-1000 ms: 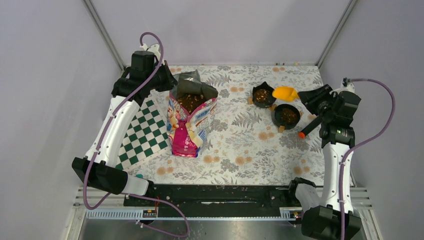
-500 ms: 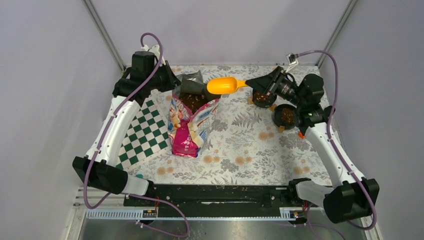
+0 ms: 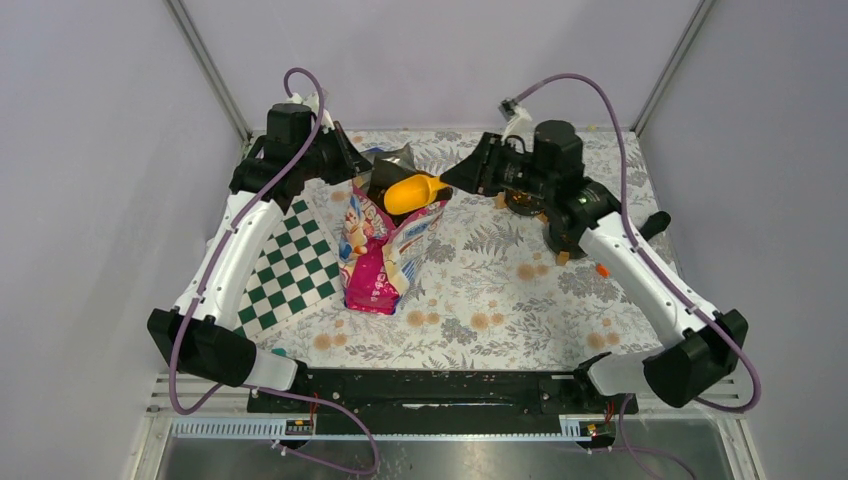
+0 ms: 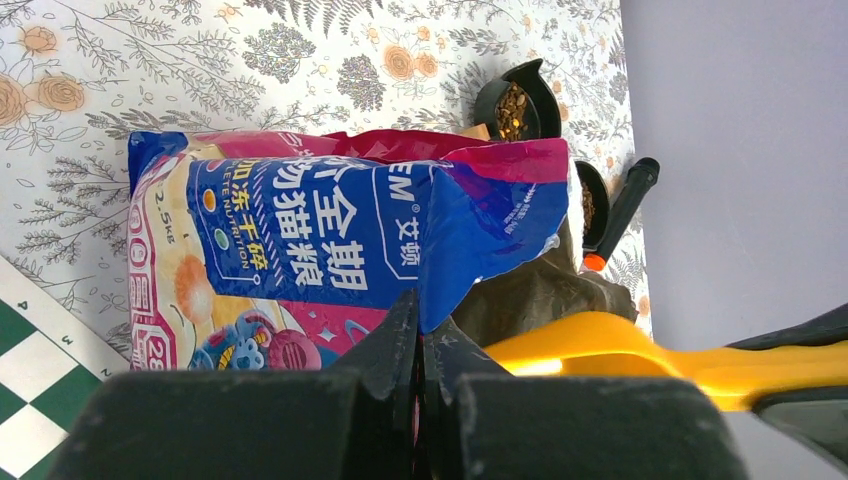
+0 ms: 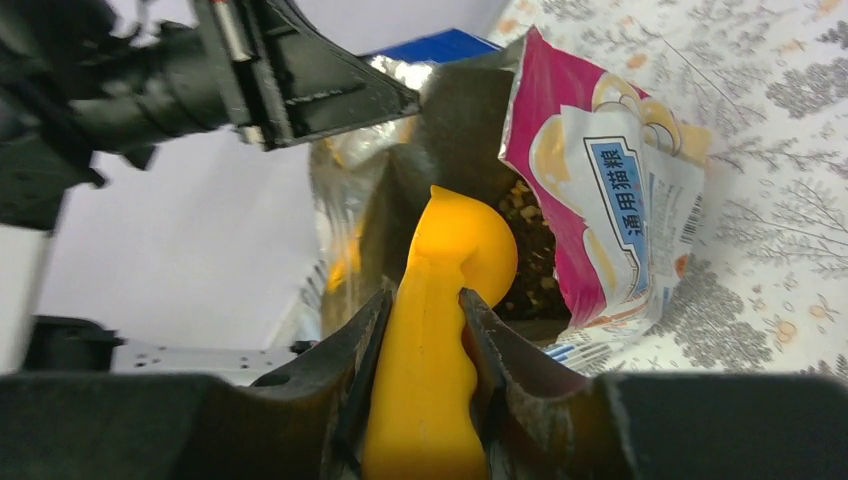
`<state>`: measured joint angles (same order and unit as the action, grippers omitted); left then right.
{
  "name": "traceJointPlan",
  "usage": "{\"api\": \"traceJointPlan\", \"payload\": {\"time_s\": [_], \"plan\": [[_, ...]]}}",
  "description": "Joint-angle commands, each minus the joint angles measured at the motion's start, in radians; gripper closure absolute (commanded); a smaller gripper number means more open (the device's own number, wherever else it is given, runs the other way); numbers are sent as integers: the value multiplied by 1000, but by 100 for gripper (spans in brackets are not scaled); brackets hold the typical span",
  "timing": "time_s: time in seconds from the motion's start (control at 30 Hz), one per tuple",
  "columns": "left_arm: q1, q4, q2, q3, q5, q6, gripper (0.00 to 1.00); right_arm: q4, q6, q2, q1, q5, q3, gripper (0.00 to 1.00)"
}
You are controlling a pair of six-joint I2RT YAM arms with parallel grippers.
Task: Serve the pet food
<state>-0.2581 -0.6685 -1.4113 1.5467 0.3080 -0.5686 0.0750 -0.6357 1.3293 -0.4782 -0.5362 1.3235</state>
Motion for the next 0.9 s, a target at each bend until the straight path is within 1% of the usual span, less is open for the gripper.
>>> {"api": "traceJointPlan", "payload": {"time_s": [0.0,0.13,0.3,0.4,0.57,0.87], "plan": [[-14,138,20,23,88,-38,100,243,219,79,-105,207,136,100],[-15,129,9,41,87,-28,100,334,333,207,-178,272,232,100],[-15,96,6,55,59,2,100,345,371,327,-231,282,281,100],[-14,79,5,57,42,21,100,334,356,394,-237,226,290,100],[-13,68,5,64,18,40,100,319,334,490,-238,82,317,100],[-13,57,6,77,6,50,100,200,201,555,-234,-176,325,100]]}}
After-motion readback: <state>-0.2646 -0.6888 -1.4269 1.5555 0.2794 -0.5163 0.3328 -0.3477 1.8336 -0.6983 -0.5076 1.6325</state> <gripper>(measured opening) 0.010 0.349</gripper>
